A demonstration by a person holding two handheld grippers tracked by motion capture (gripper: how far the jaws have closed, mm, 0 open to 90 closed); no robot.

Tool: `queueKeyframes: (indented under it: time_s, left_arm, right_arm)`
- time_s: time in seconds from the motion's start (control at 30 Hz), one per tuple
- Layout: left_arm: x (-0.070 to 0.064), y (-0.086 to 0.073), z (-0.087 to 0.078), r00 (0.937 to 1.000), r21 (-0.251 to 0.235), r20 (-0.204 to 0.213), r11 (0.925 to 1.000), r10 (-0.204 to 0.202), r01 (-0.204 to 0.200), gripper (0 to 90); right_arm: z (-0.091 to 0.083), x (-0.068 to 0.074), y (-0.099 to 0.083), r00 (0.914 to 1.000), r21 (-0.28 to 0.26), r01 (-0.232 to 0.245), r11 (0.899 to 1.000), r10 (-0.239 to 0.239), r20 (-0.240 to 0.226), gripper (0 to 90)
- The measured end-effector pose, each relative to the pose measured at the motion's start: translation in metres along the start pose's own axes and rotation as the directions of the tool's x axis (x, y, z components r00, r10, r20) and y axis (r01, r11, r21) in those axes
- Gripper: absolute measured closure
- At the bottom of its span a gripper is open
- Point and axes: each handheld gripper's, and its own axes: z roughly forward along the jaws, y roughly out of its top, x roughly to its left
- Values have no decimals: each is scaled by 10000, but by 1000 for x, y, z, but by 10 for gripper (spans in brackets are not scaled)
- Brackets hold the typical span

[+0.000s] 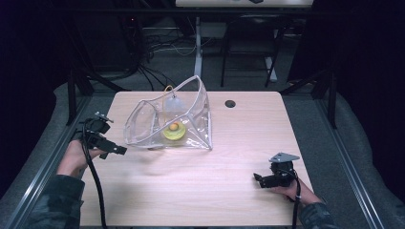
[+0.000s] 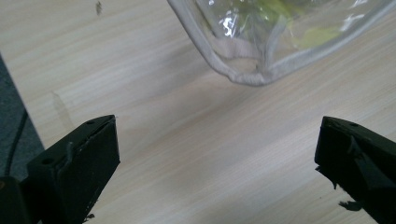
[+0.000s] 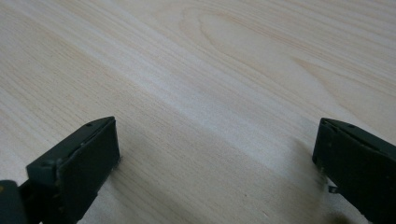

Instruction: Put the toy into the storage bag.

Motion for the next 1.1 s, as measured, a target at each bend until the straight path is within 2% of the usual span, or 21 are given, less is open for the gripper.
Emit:
queueKeyframes:
  time_s: [0.1,0.33,0.4,0.5,0.6,0.8,0.93,1.0,1.1]
  left_arm:
    - [1,-7,8,9997,9,223,10000,-51,50,0]
    - [2,-21,27,9998,273,146,9995,-151,147,0]
    - [2,-28,35,9998,474,188,9988,-96,87,0]
    - [4,-37,46,9988,614,310,9975,-369,350,0]
    - [5,-46,57,9985,909,299,9950,-450,421,0]
    - [5,-57,72,9968,1105,554,9926,-573,510,0]
    - [3,-64,81,9951,1069,755,9927,-633,550,0]
    - [2,-66,83,9960,924,697,9945,-563,497,0]
    - [3,-69,82,9944,586,743,9958,-747,704,0]
  right_arm:
    - [0,0,0,10000,-2,1,10000,-1,-1,1]
    - [0,0,0,10000,-3,4,10000,-4,0,0]
    - [0,0,0,10000,-3,2,10000,-2,2,1]
    - [0,0,0,10000,-1,2,10000,-2,-2,1]
    - [0,0,0,10000,-26,-16,10000,16,2,0]
    - [0,0,0,10000,-25,-20,10000,20,6,1]
    - [0,0,0,10000,-26,-17,10000,18,11,0]
    - [0,0,0,10000,5,6,10000,-6,8,0]
    - [0,0,0,10000,-7,1,10000,-1,7,0]
